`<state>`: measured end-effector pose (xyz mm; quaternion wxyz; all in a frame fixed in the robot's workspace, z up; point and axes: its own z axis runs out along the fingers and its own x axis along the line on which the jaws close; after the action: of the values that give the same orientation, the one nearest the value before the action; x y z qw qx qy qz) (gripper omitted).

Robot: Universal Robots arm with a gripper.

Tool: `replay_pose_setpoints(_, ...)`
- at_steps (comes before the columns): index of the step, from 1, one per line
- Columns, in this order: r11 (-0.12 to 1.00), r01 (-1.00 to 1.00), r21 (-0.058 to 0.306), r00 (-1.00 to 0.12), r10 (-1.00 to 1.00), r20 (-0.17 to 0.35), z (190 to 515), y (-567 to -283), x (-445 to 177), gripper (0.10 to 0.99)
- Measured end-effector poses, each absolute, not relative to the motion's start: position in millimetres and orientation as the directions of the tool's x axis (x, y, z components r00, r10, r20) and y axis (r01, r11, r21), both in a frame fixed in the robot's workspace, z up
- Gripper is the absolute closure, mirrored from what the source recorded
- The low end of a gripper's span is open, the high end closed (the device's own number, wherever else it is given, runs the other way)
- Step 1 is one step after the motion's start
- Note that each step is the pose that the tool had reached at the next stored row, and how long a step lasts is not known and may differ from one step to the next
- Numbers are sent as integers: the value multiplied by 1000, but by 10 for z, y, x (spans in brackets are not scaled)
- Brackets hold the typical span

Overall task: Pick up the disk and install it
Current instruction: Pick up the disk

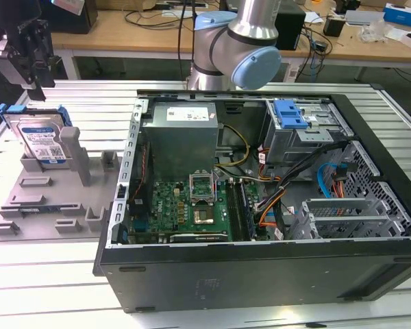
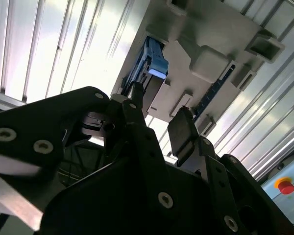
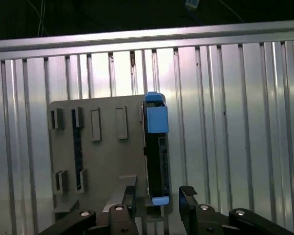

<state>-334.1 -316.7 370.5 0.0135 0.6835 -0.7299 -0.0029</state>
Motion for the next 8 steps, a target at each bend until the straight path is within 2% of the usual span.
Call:
replay_pose_setpoints(4,65,-998,23,-65,-998,16,3705,-3167,-3338,604)
replay_pose_setpoints(8,13,-1000,15,-13,-1000,16,3699,-3145,-3341,604)
